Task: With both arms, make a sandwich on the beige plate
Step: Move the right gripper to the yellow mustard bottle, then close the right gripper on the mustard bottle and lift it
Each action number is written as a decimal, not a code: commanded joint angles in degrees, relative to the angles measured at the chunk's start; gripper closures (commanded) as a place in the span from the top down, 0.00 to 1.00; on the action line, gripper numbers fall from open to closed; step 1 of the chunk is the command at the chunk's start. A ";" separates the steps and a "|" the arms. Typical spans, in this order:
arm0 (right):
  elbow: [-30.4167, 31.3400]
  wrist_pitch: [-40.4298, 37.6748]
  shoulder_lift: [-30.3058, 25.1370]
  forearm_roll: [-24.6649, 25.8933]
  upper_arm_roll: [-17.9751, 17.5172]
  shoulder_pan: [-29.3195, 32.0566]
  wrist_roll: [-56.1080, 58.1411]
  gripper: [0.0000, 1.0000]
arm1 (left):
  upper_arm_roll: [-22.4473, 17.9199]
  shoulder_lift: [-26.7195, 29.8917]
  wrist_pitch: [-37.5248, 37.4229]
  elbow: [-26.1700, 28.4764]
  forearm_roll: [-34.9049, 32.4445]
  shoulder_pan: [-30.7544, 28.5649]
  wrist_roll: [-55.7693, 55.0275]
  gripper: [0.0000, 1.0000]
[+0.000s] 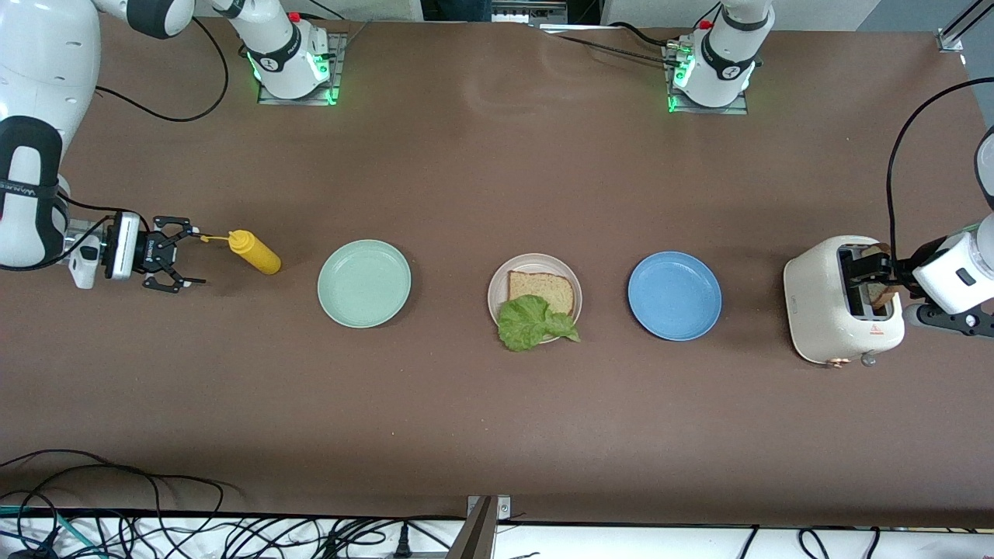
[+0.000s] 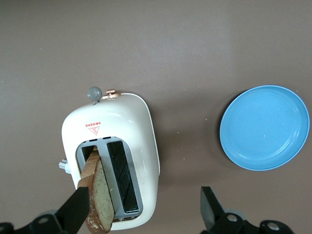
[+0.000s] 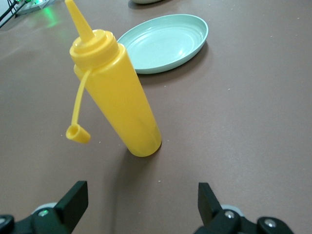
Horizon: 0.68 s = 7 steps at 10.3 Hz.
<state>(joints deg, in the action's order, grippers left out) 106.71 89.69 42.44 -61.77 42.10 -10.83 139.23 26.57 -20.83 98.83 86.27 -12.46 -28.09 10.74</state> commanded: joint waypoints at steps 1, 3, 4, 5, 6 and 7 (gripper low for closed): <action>0.25 -0.75 -0.25 -2.12 -2.72 0.72 1.49 1.00 | 0.33 0.26 -0.21 -0.14 -2.04 -0.03 -0.01 1.00; 1.39 -0.75 1.15 -5.63 -5.53 0.72 1.66 1.00 | 0.33 0.18 -0.21 -0.14 -1.96 -0.03 -0.01 1.00; 1.83 -0.75 1.24 -5.99 -6.59 0.72 1.66 1.00 | 0.41 0.26 -0.21 -0.40 -2.04 0.14 -0.27 1.00; 2.36 -0.66 1.50 -6.08 -6.77 0.72 1.66 1.00 | 0.41 0.26 -0.21 -0.40 -1.96 0.23 -0.28 1.00; 2.45 -0.75 1.85 -6.69 -7.29 0.81 1.75 1.00 | 0.50 0.18 -0.21 -0.40 -2.04 0.14 -0.10 1.00; 2.71 -1.01 2.38 -7.66 -7.47 0.81 1.84 1.00 | 0.50 0.17 -0.21 -0.49 -2.04 0.23 -0.19 1.00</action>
<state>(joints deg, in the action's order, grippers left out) 108.39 89.38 44.65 -67.32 35.08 -10.60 139.70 26.72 -20.82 98.86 86.26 -12.46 -28.08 10.73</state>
